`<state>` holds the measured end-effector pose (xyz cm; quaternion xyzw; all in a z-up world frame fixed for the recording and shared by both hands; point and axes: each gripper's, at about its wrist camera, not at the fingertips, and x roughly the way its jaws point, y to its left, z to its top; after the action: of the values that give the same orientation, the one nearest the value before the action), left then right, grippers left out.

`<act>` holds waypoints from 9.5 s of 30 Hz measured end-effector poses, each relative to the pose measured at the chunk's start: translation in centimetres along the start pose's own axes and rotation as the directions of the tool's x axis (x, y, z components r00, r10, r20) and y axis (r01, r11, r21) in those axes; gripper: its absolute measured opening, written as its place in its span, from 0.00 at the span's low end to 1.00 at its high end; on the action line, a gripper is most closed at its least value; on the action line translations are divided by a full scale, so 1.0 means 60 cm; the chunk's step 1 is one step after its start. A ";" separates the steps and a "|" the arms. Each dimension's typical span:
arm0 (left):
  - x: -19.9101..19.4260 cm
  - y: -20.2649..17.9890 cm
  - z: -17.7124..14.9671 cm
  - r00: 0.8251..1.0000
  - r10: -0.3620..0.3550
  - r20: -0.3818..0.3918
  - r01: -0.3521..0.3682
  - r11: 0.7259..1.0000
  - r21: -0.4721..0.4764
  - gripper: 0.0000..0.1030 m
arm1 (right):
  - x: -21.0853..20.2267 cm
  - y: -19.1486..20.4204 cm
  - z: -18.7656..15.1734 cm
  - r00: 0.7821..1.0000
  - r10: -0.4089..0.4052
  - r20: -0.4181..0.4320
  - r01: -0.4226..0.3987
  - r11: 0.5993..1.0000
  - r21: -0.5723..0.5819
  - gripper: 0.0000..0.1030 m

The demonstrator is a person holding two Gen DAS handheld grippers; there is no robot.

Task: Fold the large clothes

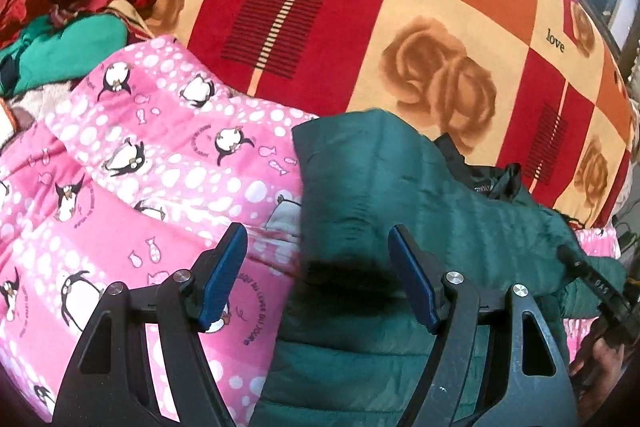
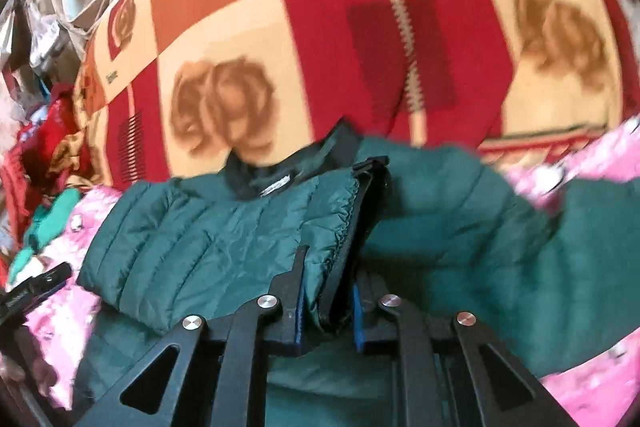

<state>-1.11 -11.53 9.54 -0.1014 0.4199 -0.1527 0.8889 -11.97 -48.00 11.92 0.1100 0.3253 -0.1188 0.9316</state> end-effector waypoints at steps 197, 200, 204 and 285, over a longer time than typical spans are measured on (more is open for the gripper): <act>-0.011 -0.264 -0.162 0.993 -0.107 -0.038 0.114 0.964 0.239 0.94 | -0.197 -0.591 -0.054 0.856 -0.503 -0.116 0.490 0.720 0.492 0.81; -0.012 -0.265 -0.159 0.993 -0.109 -0.034 0.114 0.965 0.237 0.94 | -0.190 -0.612 -0.054 0.875 -0.473 -0.103 0.451 0.719 0.529 0.81; -0.014 -0.262 -0.154 0.994 -0.103 -0.026 0.106 0.968 0.228 0.94 | -0.193 -0.623 -0.052 0.896 -0.442 -0.045 0.392 0.738 0.549 0.56; 0.109 -0.331 -0.057 0.978 -0.133 -0.160 0.146 0.987 0.074 0.94 | -0.112 -0.100 -0.078 0.986 0.162 0.035 -0.165 0.983 0.082 0.66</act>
<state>-3.53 -32.59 8.85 -0.0805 0.4726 -0.2397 0.8442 -21.54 -51.33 11.83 0.1740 0.2968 -0.0570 0.9372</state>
